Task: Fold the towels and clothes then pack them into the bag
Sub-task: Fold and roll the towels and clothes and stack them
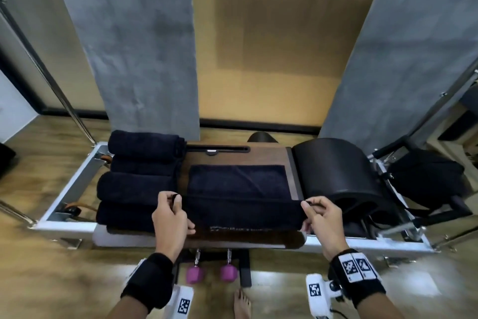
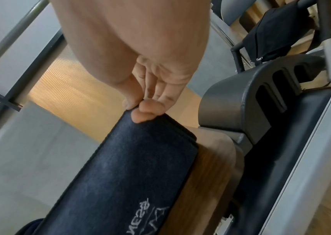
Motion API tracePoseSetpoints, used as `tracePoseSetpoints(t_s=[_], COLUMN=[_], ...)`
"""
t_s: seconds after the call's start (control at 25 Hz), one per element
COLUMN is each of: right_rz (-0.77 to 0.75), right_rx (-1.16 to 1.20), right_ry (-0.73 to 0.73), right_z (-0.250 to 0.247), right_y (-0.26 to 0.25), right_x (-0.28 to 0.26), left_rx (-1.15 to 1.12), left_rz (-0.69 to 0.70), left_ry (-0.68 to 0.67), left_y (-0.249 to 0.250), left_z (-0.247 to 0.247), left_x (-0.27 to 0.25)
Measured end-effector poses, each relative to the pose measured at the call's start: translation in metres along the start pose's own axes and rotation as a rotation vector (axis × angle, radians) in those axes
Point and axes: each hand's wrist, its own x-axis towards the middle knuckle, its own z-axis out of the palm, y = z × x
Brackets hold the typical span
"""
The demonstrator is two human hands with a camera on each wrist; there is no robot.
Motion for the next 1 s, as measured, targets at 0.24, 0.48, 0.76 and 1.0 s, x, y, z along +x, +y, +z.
tracePoseSetpoints(t_s=[0.24,0.48,0.76,1.0], right_rz=[-0.044,0.042,0.120,-0.306], right_rx=[0.004,-0.085,-0.124,-0.370], right_ry=[0.023,0.025,-0.011,-0.173], right_z=[0.024,0.067,0.079,0.083], right_y=[-0.018,-0.017,0.007,0.003], right_x=[0.061,0.145,0.169,0.144], left_rx=[-0.013,0.149,0.318,0.525], left_rz=[-0.013,0.022,-0.130,0.331], left_ry=[0.104,0.140,0.166,0.057], left_y=[0.013,0.016,-0.001,0.005], left_z=[0.035,0.085,0.114,0.132], left_x=[0.039,0.090,0.120,0.068])
